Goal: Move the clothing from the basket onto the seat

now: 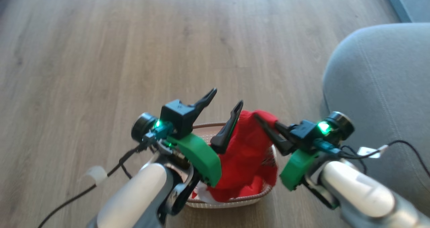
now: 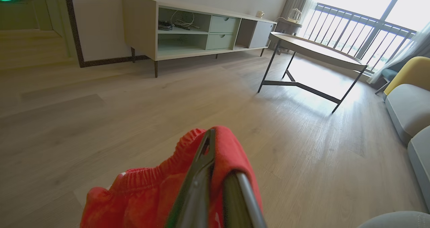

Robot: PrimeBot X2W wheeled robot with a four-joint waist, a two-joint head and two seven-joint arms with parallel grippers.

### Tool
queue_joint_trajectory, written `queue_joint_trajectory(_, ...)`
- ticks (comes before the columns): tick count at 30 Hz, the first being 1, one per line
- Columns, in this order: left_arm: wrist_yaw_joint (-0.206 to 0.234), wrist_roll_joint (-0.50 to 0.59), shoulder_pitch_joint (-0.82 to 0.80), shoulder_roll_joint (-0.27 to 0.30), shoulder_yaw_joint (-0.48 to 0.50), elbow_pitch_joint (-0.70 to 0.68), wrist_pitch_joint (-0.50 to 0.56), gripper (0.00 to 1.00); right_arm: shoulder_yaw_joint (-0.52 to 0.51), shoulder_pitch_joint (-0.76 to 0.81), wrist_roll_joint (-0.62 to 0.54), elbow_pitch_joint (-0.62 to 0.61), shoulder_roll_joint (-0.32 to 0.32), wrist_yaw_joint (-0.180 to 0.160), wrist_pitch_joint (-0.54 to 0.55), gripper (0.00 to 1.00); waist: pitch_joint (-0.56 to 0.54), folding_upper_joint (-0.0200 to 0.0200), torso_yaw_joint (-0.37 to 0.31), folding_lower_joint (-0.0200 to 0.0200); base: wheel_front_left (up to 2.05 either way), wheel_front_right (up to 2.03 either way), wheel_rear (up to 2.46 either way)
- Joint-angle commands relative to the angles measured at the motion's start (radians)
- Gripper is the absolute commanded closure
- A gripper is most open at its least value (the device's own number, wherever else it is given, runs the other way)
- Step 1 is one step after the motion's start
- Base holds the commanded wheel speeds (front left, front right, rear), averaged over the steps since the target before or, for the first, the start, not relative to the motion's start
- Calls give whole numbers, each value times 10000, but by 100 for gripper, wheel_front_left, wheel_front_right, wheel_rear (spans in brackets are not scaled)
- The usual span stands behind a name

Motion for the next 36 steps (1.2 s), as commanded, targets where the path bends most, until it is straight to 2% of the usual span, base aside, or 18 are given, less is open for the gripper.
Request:
queue_joint_trajectory(1,-59,-50,-159,147,407,-124,-199,0,-401,54,-69,-541,-295,69,-51,100,89,0,-385,0,0,0,0)
queue_joint_trajectory(12,-356,163,274,449,173,258,-1022,0,-1685,668,-329,-1660,-1129,69,-51,100,479,0,-1932,0,0,0,0)
queue_joint_trajectory(23,-425,247,477,453,16,162,-1557,0,-2792,1381,-556,-2625,-1516,69,224,100,820,0,-3389,0,0,0,0)
queue_joint_trajectory(29,-407,265,454,400,-80,49,-1575,0,-3285,1708,-621,-2965,-1556,69,355,100,1055,0,-3599,0,0,0,0)
queue_joint_trajectory(36,-518,384,93,415,-234,-78,-1366,0,-4155,1757,-754,-3202,-1492,69,339,100,1898,0,-3200,0,0,0,0)
